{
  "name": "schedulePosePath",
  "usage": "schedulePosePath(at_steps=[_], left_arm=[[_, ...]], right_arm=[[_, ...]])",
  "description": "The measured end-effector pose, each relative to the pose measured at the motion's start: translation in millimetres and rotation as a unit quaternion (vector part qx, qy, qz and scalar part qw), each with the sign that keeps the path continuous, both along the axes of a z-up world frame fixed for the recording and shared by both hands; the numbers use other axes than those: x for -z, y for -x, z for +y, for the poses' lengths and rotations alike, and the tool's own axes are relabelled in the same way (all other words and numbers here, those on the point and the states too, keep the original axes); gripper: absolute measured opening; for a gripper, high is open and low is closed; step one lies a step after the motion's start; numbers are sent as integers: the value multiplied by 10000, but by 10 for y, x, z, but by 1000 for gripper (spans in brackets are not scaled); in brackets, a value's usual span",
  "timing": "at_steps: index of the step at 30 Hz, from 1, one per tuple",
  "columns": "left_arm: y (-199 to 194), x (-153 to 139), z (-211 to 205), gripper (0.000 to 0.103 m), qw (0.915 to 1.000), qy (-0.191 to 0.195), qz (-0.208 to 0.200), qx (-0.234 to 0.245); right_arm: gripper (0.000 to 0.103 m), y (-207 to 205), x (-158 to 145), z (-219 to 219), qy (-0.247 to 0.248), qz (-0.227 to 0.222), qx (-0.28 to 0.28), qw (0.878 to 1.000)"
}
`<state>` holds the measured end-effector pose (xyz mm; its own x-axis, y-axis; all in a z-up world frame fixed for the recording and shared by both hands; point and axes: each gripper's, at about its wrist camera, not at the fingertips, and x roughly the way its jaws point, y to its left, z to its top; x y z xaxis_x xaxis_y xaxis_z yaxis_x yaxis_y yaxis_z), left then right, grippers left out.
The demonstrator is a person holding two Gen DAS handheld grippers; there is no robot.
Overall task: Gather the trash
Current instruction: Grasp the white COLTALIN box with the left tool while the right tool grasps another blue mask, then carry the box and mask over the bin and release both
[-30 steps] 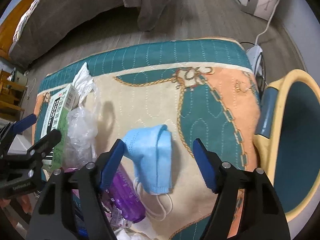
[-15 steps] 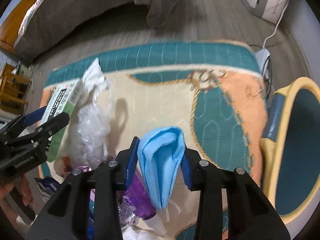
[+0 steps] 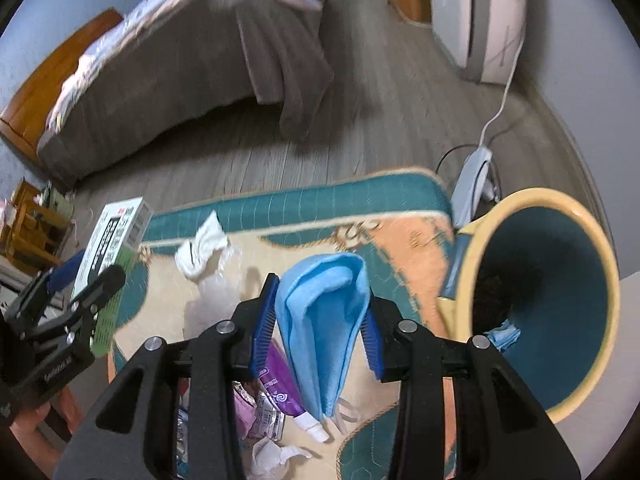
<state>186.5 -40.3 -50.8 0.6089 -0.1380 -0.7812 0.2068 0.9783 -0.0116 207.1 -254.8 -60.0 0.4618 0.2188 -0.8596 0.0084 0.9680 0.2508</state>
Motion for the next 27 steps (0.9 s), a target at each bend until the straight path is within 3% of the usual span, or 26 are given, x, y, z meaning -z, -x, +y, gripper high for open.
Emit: schedulePosePath(at_steps=[14,27], left_arm=[[498,-336,-484,76,9972,88,-537,511],[720,-381,-1012,76,9913,191,-626,1143]], right_arm=[[38,463,-323,-461,43,-439,359,9984],[38,619,-371,-994,19,-546,873,9947]])
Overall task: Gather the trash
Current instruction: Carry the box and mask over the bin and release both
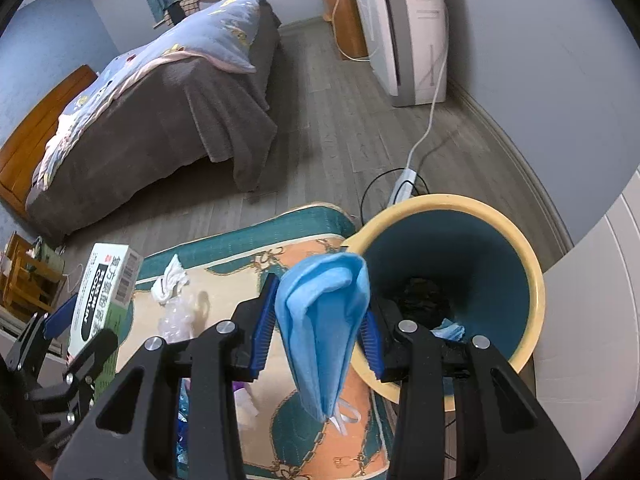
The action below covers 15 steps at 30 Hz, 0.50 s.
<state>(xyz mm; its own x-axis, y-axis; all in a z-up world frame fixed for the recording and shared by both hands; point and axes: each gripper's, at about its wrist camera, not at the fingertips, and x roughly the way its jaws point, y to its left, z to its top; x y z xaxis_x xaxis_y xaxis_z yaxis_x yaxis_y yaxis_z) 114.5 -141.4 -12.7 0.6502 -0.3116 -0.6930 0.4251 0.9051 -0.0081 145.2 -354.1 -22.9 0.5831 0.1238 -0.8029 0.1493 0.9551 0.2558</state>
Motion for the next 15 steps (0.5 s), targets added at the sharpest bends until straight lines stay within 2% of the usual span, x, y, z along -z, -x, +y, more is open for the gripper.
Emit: schedulePosePath(at_steps=[15], left_arm=[[51,91,-354,76,9990,-46,58,431]], right_arm=[[38,33,67,-325,-9,68,268,9996]])
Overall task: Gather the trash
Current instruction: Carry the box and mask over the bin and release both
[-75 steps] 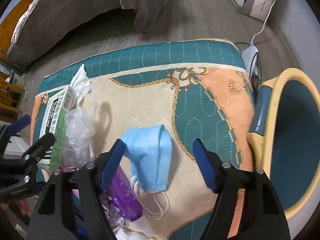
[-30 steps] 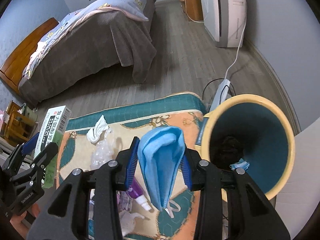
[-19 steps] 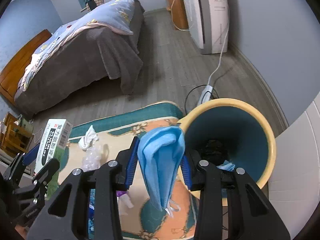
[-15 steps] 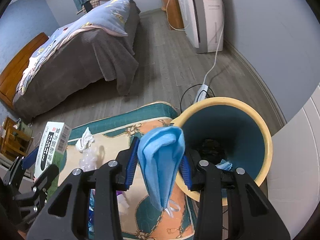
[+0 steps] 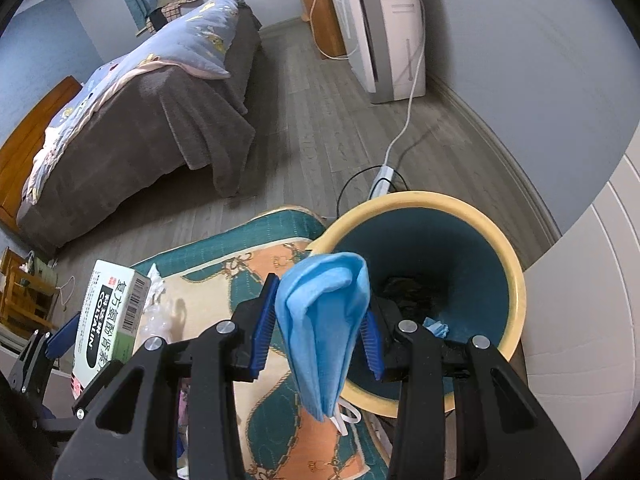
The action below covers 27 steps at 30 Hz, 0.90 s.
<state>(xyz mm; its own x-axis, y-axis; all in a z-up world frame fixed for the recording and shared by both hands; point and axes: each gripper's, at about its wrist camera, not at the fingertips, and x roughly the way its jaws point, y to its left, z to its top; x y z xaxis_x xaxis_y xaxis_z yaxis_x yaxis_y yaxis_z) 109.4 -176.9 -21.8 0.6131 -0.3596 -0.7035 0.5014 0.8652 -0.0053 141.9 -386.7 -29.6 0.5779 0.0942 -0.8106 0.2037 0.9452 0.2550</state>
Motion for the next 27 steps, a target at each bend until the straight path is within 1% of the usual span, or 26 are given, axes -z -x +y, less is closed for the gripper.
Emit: schedulePosePath(at_steps=[9,13,18,24,27], left_arm=[[29,59,-221,76,9998,-45,4,210],[68,102,-319,76,9994,-43,30,344],[90,202,-446,76,9985,-136,88,532],[108,301,-648,76,9978,-149,189,624],[81,347,-792,76,9972,-163,202,697]], right_arm=[[38,70,20,-340,38,1,320,9995],[38,124,70,-564,-94,40,593,9982],[38,180,183,-829,-357,137,927,9950],[38,203,258,-1027,-445,217,1231,9912],[38,222,283,-1056,-345,238,1349,9900]])
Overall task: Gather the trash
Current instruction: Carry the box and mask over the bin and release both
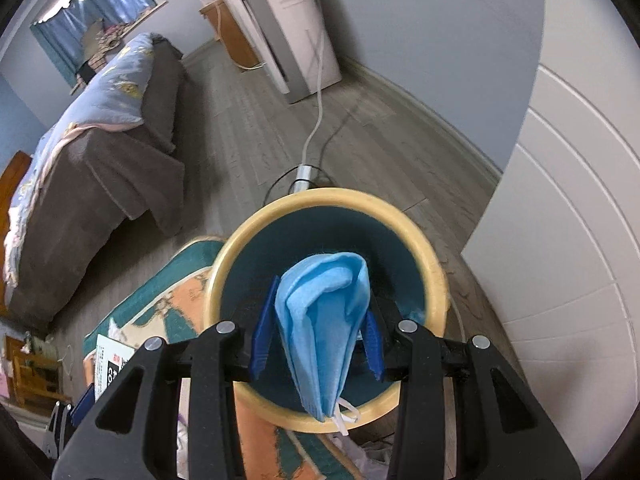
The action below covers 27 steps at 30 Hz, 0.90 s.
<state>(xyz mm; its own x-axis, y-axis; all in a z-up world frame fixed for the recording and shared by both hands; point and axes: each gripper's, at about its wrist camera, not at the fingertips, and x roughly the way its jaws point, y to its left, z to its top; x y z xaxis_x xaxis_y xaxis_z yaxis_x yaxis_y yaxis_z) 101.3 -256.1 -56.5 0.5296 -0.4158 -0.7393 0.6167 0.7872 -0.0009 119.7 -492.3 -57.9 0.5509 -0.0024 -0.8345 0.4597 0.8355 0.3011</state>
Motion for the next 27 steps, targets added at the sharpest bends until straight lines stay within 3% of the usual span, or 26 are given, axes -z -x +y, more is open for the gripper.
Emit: schedulePosePath(at_steps=[9,22,23,24,26,27], left_arm=[[-222,160,-382,76,9997,-41,187,123],[-305,321,-873,77,9987,-288,13,420],[-312,321,-889,77,9986,-329,-13,403],[-302,322,-901,78,9985,-366,-37,401],[-285,321,-904,84,9981,-436,-82,416],[-274,316,-899,88,9981,-454,-114,407]], right_arm=[[38,8,106,-91,-52,99,118,9999],[40,21,180,-167,-270,82,389,9988],[41,19,181,-166,-294,70,384,9988],[49,18,181,-166,-303,61,378,9988],[64,16,170,-156,-295,32,373,9989],[65,12,166,-145,-327,7,346,9989]])
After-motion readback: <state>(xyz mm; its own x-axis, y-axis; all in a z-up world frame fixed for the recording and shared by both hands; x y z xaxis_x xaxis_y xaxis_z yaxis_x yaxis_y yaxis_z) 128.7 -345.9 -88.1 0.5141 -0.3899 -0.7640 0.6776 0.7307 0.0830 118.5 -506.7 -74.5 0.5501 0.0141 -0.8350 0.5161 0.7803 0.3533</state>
